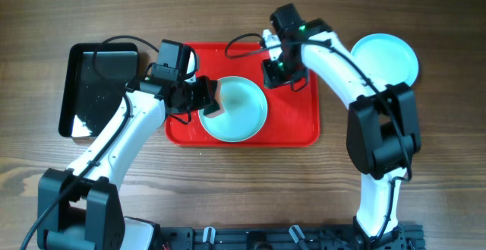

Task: Clean dirty plates on tray and stack at the side
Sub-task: 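Move the right gripper back to grasp the rim of the last plate, then scrub the last plate with the sponge in the left gripper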

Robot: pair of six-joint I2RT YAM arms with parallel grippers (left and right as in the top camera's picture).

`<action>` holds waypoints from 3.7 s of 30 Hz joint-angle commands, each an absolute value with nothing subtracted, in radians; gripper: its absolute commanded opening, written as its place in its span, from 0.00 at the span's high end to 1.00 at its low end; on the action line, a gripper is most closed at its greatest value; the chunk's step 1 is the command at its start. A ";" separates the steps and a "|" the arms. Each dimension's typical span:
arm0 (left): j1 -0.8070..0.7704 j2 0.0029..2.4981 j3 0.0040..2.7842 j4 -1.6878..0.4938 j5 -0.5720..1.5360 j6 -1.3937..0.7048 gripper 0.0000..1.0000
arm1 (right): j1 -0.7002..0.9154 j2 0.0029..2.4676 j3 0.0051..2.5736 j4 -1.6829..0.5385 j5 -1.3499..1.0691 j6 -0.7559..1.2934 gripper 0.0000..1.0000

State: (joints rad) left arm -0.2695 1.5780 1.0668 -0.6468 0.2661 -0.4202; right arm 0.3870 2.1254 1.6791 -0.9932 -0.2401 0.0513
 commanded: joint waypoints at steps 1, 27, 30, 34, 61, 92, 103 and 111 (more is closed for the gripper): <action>-0.274 1.567 1.080 -0.652 0.280 -0.397 0.96 | 0.393 2.130 1.702 -1.158 -0.353 0.126 0.60; -0.361 1.735 1.079 -0.509 0.249 -0.428 0.96 | 0.467 2.137 1.478 -0.735 -0.259 0.430 0.96; -0.378 1.794 1.079 -0.449 0.235 -0.454 0.96 | 0.467 2.137 1.478 -0.745 -0.260 0.429 0.96; -0.378 1.858 1.079 -0.411 0.205 -0.449 0.96 | 0.467 2.137 1.478 -0.750 -0.259 0.429 0.96; -0.342 1.691 1.124 -0.518 0.299 -0.331 0.96 | 0.467 2.137 1.478 -0.789 -0.233 0.419 0.96; -0.149 1.657 1.140 -0.714 -0.020 -0.360 0.96 | 0.467 2.137 1.478 -0.827 -0.183 0.455 0.96; -0.242 1.644 1.131 -0.683 0.266 -0.407 0.96 | 0.467 2.137 1.478 -0.824 -0.183 0.474 0.96; -0.329 1.851 1.131 -0.675 0.123 -0.411 0.96 | 0.467 2.137 1.478 -0.828 -0.183 0.474 0.96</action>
